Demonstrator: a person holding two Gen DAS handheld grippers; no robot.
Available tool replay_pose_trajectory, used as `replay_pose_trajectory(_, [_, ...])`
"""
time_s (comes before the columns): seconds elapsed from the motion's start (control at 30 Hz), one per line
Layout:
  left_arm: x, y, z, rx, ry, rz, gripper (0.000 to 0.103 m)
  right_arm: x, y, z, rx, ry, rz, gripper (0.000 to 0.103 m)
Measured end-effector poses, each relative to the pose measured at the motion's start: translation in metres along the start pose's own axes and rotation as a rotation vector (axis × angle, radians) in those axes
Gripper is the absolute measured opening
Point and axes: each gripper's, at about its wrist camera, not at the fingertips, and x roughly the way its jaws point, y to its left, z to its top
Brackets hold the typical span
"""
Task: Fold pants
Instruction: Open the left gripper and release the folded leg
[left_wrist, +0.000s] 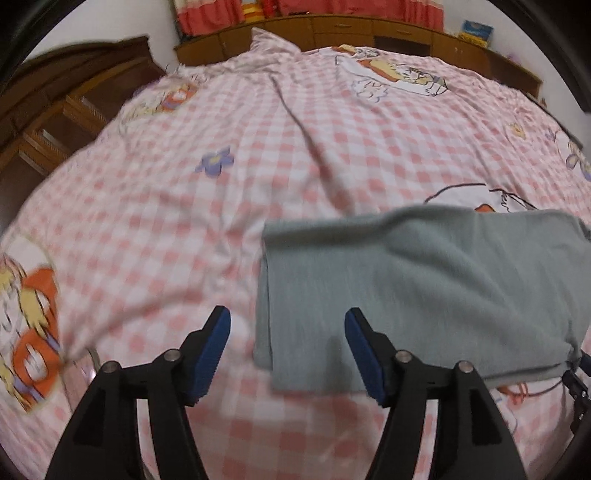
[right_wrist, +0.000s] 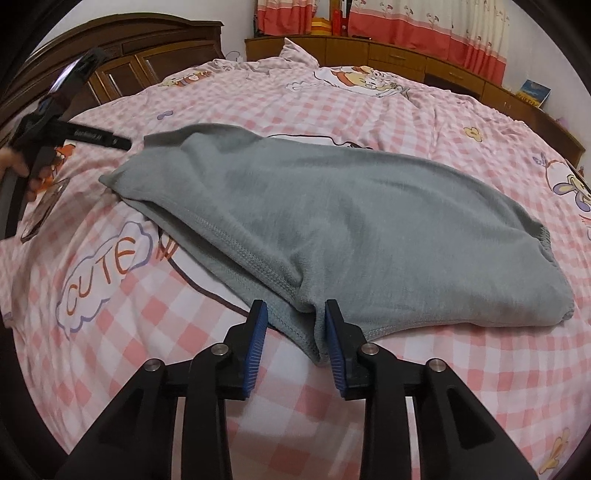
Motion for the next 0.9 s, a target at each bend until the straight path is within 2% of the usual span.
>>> replay_pose_trajectory(0.07, [-0.001, 0.001, -0.009, -0.020, 0.005, -0.041, 0.068, 0.001, 0.000, 0.001, 0.000, 0.002, -0.001, 0.033])
replay_pose_trajectory(0.2, [0.008, 0.001, -0.015, -0.042, 0.039, -0.001, 0.068, 0.001, -0.001, 0.000, -0.003, 0.002, -0.006, 0.033])
replay_pose_trajectory(0.27, [0.016, 0.005, -0.016, -0.078, 0.062, -0.003, 0.068, 0.001, -0.001, -0.001, 0.004, 0.002, -0.007, 0.033])
replay_pose_trajectory(0.43, [0.023, 0.013, -0.017, -0.192, 0.084, -0.128, 0.067, 0.002, -0.001, -0.001, 0.009, 0.005, -0.010, 0.033])
replay_pose_trajectory(0.5, [0.021, 0.010, -0.014, -0.198, 0.062, -0.154, 0.038, 0.003, -0.001, 0.000, 0.011, 0.005, -0.011, 0.033])
replay_pose_trajectory(0.53, [0.018, 0.008, -0.011, -0.182, 0.049, -0.151, 0.007, 0.003, -0.002, 0.000, 0.013, 0.004, -0.011, 0.033])
replay_pose_trajectory(0.57, [0.016, 0.005, -0.008, -0.170, 0.041, -0.140, 0.005, 0.003, -0.002, -0.001, 0.016, 0.002, -0.011, 0.033])
replay_pose_trajectory(0.67, [0.004, -0.001, 0.001, -0.154, 0.002, -0.153, 0.005, 0.002, -0.002, -0.001, 0.020, -0.002, -0.009, 0.033])
replay_pose_trajectory(0.8, [-0.003, -0.005, 0.005, -0.132, 0.003, -0.138, 0.006, 0.002, -0.003, -0.002, 0.022, -0.001, -0.007, 0.033])
replay_pose_trajectory(0.83, [-0.002, -0.004, 0.005, -0.134, 0.007, -0.126, 0.010, 0.002, -0.003, -0.002, 0.025, -0.002, -0.004, 0.033])
replay_pose_trajectory(0.9, [0.002, -0.003, 0.002, -0.134, 0.025, -0.088, 0.031, 0.000, -0.003, -0.001, 0.031, -0.006, 0.006, 0.033])
